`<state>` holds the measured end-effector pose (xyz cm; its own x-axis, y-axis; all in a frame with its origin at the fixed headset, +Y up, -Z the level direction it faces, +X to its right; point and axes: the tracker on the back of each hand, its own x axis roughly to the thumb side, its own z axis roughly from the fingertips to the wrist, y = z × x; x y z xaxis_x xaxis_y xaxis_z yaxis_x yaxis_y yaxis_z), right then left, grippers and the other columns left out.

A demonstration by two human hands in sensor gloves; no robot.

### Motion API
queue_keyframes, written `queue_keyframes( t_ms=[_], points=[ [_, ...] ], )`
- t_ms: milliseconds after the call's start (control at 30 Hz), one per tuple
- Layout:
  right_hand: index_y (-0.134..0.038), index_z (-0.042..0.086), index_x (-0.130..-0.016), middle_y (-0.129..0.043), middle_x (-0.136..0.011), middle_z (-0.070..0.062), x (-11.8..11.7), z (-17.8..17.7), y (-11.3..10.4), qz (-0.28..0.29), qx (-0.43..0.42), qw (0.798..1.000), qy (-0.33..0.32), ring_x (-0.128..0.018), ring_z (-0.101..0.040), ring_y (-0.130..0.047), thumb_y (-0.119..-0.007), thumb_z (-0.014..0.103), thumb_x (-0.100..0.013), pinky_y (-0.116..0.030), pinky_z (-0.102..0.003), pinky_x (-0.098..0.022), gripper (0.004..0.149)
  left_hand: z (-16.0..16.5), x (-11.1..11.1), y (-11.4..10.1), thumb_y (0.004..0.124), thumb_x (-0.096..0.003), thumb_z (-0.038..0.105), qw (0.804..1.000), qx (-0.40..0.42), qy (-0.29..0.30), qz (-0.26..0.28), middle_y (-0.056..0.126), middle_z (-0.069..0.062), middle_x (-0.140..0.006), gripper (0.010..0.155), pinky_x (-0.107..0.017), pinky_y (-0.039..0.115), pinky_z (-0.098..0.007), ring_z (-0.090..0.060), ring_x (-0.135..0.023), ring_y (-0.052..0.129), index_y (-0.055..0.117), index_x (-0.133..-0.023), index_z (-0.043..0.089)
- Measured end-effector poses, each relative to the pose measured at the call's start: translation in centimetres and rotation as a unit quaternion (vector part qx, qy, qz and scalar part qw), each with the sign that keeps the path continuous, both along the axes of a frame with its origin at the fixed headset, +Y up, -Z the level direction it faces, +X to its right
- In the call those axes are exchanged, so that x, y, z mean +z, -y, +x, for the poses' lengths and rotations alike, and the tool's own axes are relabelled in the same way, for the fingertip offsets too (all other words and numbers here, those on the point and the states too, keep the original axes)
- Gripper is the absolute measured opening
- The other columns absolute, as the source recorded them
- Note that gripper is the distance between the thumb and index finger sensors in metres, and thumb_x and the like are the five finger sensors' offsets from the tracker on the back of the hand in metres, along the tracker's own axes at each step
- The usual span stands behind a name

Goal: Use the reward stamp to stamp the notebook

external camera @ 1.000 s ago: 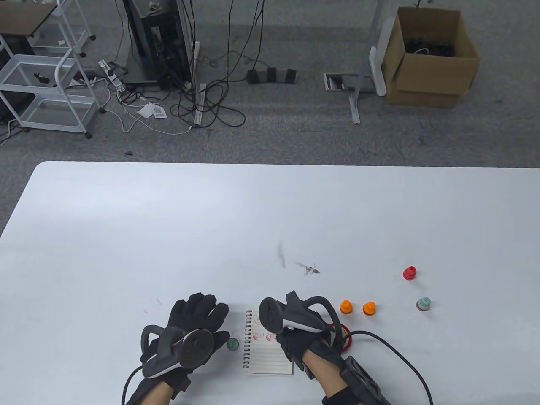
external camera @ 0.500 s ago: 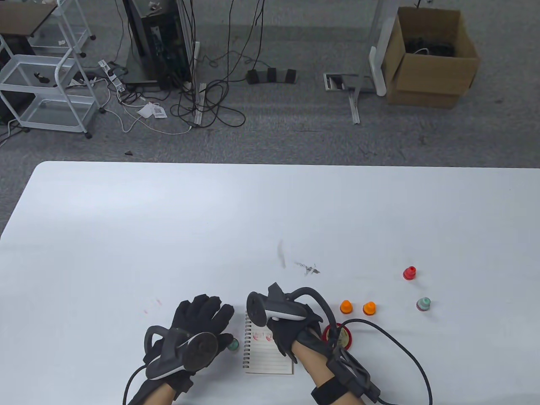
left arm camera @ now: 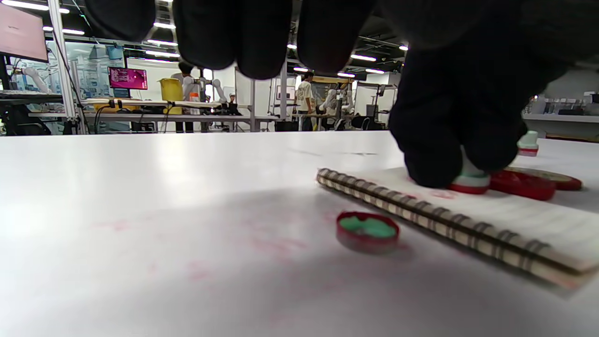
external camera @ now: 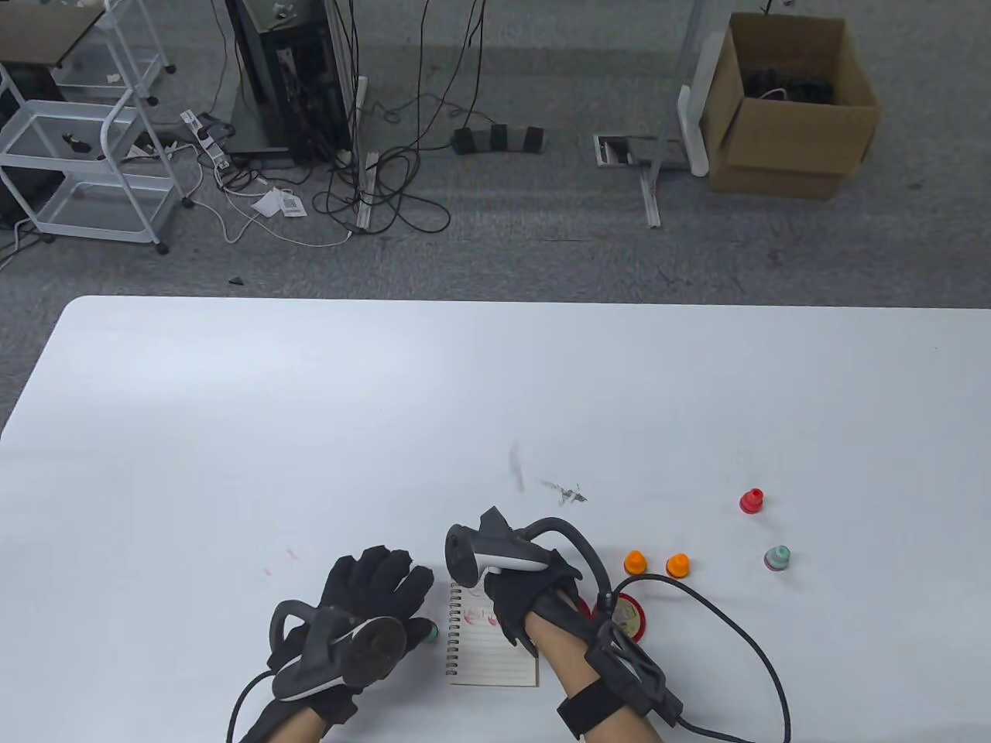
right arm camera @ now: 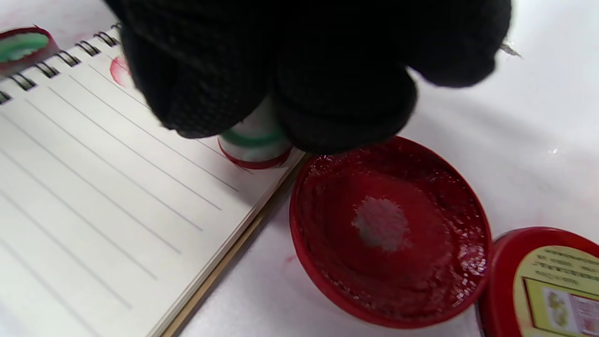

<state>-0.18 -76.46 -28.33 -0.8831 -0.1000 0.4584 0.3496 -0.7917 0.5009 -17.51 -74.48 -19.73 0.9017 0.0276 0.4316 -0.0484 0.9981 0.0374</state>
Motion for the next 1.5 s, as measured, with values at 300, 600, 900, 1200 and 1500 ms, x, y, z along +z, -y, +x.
queue_keyframes(
  t_ms=[300,600,900,1200,1500],
  points=[
    [-0.088,0.020,-0.076,-0.098,-0.061,-0.014,3.0,1.3,-0.4,0.109,-0.054,0.991,-0.049,-0.033,-0.019,-0.100,-0.091,0.029,-0.029,-0.085,-0.029,-0.026,0.048,-0.4,-0.4,0.1,0.069,-0.0470,0.058,1.000,-0.002,-0.010,-0.005,0.067,-0.008,-0.116,0.064,-0.080,0.060,-0.063,-0.037,-0.109,0.067,0.069,-0.107,0.034],
    [-0.086,0.020,-0.082,-0.099,-0.066,-0.013,3.4,3.5,-1.7,0.143,-0.120,0.981,-0.045,-0.037,-0.020,-0.101,-0.088,0.031,-0.035,-0.086,-0.030,-0.028,0.048,0.0,-0.3,0.4,0.069,-0.0471,0.058,1.000,-0.013,-0.003,-0.010,0.068,-0.007,-0.115,0.064,-0.080,0.060,-0.063,-0.037,-0.108,0.068,0.069,-0.106,0.033],
    [-0.085,0.016,-0.085,-0.098,-0.070,-0.016,4.8,11.7,-3.3,0.281,-0.420,0.860,0.071,-0.035,-0.021,-0.100,-0.085,0.029,-0.038,-0.085,-0.030,-0.026,0.049,0.5,-0.6,1.0,0.070,-0.0469,0.057,1.000,-0.022,0.003,-0.022,0.069,-0.004,-0.115,0.064,-0.080,0.060,-0.063,-0.037,-0.108,0.068,0.069,-0.106,0.034],
    [-0.085,0.015,-0.086,-0.099,-0.069,-0.015,6.6,13.6,-4.3,0.297,-0.496,0.812,0.080,-0.033,-0.020,-0.100,-0.084,0.030,-0.039,-0.085,-0.028,-0.024,0.049,2.0,-0.9,3.1,0.076,-0.0440,0.056,0.993,-0.081,0.022,-0.088,0.065,-0.006,-0.116,0.069,-0.080,0.059,-0.064,-0.037,-0.110,0.065,0.066,-0.108,0.032],
    [-0.085,0.015,-0.086,-0.098,-0.069,-0.016,6.9,13.4,-5.1,0.295,-0.521,0.798,0.065,-0.033,-0.020,-0.100,-0.084,0.030,-0.040,-0.085,-0.028,-0.024,0.049,2.6,-1.6,4.4,0.082,-0.0423,0.053,0.988,-0.103,0.020,-0.115,0.070,-0.004,-0.108,0.071,-0.081,0.059,-0.062,-0.034,-0.106,0.069,0.066,-0.107,0.031]
  ],
)
